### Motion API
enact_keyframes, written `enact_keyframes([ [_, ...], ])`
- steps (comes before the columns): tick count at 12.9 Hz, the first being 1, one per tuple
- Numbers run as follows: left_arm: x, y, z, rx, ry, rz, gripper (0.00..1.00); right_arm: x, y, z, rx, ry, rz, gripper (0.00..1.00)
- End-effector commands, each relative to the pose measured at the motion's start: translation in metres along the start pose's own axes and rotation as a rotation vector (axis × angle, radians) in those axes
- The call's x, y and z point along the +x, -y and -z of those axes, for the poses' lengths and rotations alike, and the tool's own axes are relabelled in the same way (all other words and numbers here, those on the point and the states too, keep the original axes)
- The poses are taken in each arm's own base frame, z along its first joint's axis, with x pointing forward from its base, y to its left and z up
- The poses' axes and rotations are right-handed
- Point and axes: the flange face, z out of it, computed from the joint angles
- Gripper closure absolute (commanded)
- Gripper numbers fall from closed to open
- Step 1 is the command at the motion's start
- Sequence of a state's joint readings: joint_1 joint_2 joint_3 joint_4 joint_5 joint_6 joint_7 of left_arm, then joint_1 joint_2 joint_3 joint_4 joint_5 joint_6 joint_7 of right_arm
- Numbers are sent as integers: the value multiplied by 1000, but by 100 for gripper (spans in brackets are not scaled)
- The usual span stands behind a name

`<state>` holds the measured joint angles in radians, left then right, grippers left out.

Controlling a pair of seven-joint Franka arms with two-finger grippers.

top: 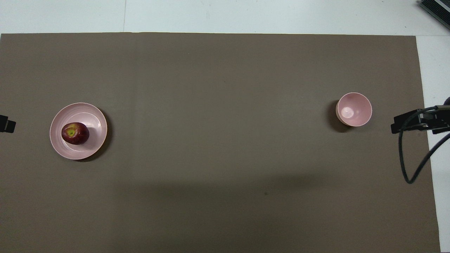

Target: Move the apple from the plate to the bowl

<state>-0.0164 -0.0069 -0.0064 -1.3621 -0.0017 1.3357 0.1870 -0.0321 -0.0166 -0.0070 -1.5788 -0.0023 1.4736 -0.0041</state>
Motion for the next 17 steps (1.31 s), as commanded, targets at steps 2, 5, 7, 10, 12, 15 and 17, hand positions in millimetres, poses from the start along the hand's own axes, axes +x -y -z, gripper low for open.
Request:
enact_keyframes([
  [2, -9, -1, -4, 11, -22, -4, 0, -1, -1, -1, 10, -7, 4, 0],
  [5, -1, 0, -25, 11, -22, -2, 0, -1, -1, -1, 12, -7, 2, 0],
  [7, 8, 3, -46, 13, -34, -1, 0, -1, 0, -1, 12, -7, 1, 0],
  [10, 18, 17, -99, 13, -36, 18, 0, -1, 1, 0, 18, -9, 3, 0],
  [12, 24, 24, -134, 17, -59, 27, 0, 0, 0, -1, 21, -7, 8, 0],
  [15, 24, 46, -177, 29, -100, -24, 0, -1, -2, -1, 21, 2, 6, 0],
  [17, 25, 48, -205, 33, -105, -54, 0, 0, 0, 1, 5, -15, 3, 0],
])
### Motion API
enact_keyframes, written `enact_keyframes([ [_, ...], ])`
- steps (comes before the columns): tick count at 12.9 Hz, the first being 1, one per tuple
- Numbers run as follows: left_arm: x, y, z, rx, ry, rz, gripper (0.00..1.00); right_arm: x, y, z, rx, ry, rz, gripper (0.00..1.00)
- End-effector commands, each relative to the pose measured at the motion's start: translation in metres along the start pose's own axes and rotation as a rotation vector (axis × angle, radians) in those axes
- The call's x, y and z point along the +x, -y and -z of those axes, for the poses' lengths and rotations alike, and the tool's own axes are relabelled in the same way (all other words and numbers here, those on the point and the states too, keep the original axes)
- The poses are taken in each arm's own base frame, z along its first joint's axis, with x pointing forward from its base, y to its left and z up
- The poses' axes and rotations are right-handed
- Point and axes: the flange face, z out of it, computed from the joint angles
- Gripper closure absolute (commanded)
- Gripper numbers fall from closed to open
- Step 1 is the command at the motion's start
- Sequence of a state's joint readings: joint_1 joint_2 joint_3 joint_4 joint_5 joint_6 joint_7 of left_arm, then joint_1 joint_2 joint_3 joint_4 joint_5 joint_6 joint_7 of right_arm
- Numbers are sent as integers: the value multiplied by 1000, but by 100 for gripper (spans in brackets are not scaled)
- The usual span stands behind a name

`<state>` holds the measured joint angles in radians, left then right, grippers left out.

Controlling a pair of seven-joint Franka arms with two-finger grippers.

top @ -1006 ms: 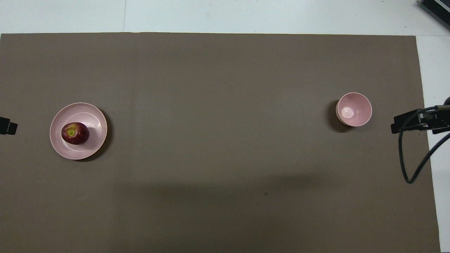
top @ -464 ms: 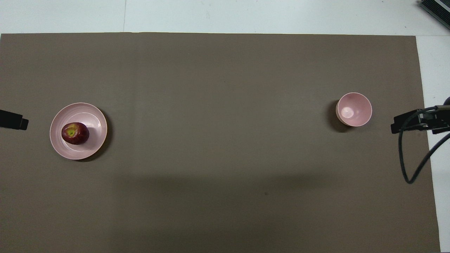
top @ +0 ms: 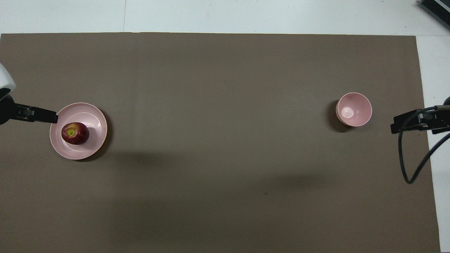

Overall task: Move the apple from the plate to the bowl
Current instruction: 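Lower the left gripper onto the red apple on the plate and grasp it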

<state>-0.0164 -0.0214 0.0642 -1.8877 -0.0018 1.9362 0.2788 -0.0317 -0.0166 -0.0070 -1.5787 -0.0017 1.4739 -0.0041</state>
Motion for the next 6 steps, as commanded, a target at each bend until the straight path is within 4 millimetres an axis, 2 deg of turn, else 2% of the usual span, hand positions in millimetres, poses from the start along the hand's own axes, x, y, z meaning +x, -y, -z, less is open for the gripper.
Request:
enact_keyframes([
  [1, -11, 0, -30, 12, -23, -36, 0, 2, 3, 0, 15, -28, 1, 0],
  [3, -16, 1, -56, 7, -8, -38, 0, 8, 4, -8, 26, -18, -8, 0],
  [6, -20, 6, -96, 15, -20, -29, 0, 26, 18, -35, 76, 35, -80, 0],
])
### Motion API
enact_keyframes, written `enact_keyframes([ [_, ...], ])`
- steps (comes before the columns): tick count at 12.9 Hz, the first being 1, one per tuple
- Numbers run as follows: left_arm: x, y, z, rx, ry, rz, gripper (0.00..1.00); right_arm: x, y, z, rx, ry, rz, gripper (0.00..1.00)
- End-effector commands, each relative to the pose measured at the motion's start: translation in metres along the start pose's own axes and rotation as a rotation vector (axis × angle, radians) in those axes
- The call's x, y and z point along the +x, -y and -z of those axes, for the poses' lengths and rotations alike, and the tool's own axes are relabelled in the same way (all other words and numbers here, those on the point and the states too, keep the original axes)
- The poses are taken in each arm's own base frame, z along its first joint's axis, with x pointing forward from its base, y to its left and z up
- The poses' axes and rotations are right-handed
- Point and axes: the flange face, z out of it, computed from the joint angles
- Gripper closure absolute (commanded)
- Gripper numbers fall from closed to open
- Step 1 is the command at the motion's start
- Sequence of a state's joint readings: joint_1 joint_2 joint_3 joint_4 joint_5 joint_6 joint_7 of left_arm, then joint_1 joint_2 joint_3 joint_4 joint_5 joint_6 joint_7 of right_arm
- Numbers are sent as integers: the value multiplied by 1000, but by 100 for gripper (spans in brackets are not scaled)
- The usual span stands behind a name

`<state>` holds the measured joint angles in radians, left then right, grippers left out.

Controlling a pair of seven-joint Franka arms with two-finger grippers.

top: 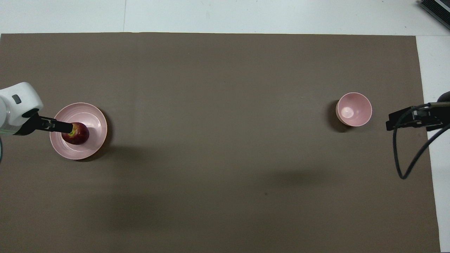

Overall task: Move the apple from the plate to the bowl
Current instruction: 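Lower the left gripper onto the red apple on the plate and grasp it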

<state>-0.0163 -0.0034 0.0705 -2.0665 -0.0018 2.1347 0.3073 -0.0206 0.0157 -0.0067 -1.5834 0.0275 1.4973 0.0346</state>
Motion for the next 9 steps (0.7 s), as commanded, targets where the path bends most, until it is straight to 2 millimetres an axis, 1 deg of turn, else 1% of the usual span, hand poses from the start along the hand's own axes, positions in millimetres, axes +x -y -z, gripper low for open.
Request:
enact_keyframes([
  [1, -6, 10, -29, 15, -20, 1, 0, 20, 12, -29, 71, 38, -100, 0],
  [2, -5, 11, -36, 16, -19, 0, 0, 28, 16, -35, 73, 29, -142, 0],
  [4, -7, 11, -54, 15, -16, 3, 0, 42, 33, -57, 82, 48, -171, 0],
  [7, -10, 10, -77, 23, -35, 11, 0, 59, 45, -85, 151, 82, -304, 0],
  [8, -9, 9, -82, 22, -32, 12, 0, 62, 59, -93, 154, 85, -337, 0],
  [9, -8, 10, -88, 23, -33, 15, 0, 66, 63, -103, 153, 99, -378, 0],
])
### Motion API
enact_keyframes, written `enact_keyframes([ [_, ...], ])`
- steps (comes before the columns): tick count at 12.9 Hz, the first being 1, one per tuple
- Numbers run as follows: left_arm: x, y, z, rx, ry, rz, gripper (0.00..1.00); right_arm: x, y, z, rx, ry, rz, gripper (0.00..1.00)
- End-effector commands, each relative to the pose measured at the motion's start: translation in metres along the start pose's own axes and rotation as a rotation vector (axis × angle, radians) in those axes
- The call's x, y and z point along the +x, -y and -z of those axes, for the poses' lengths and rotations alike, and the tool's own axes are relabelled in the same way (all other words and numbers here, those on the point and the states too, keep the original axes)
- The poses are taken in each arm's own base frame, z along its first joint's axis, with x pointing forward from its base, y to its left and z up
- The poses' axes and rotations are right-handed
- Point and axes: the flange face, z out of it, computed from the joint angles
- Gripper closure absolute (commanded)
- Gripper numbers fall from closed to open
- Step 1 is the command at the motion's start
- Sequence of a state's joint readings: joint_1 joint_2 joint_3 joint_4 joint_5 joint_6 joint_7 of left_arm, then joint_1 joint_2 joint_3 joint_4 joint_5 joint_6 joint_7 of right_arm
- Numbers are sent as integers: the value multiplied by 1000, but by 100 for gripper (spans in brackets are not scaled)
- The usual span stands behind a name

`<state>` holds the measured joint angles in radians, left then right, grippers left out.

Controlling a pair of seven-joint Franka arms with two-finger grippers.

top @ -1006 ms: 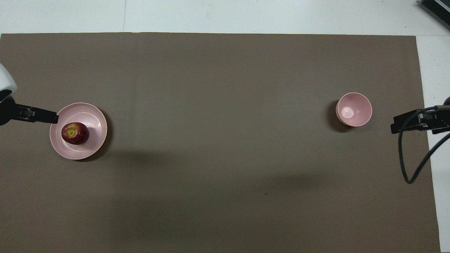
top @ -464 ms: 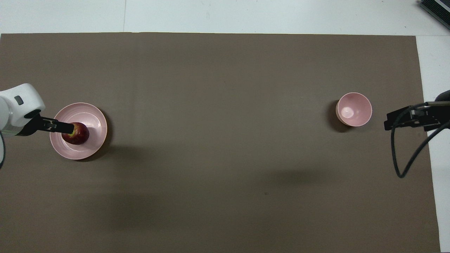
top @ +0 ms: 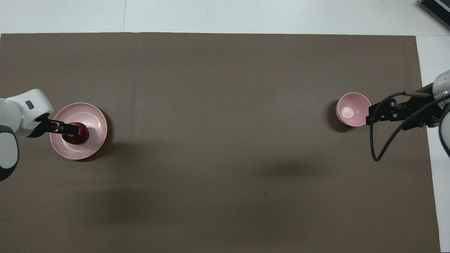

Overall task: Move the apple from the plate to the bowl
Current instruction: 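Lower the left gripper onto the red apple on the plate and grasp it, then lift the apple with the left gripper while the right gripper reaches toward it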

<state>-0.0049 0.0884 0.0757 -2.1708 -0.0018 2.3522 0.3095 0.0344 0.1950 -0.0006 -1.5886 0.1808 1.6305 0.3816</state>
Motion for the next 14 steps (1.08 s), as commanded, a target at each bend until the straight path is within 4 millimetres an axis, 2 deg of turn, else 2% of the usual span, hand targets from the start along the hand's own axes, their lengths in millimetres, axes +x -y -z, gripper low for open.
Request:
enact_keyframes([
  [1, -3, 4, -13, 7, -16, 16, 0, 6, 13, -22, 43, 25, -115, 0],
  [6, -14, 2, -22, -5, 3, 46, 0, 20, 27, -64, 168, 125, -309, 0],
  [7, -14, 2, -24, -7, 8, 44, 16, 20, 36, -71, 185, 141, -349, 0],
  [8, -13, 2, -23, -8, 10, 44, 37, 22, 44, -78, 218, 165, -391, 0],
  [9, -13, 2, -23, -9, 14, 44, 65, 27, 49, -91, 268, 208, -441, 0],
  [10, -13, 3, -23, -9, 14, 46, 85, 30, 58, -100, 314, 228, -484, 0],
  [11, -12, 2, -19, -8, 8, 41, 98, 28, 74, -110, 330, 243, -521, 0],
  [13, -8, -2, -9, -5, -10, 32, 100, 29, 94, -127, 404, 316, -634, 0],
  [14, -7, -8, 2, -5, -23, 23, 100, 28, 107, -136, 443, 360, -688, 0],
])
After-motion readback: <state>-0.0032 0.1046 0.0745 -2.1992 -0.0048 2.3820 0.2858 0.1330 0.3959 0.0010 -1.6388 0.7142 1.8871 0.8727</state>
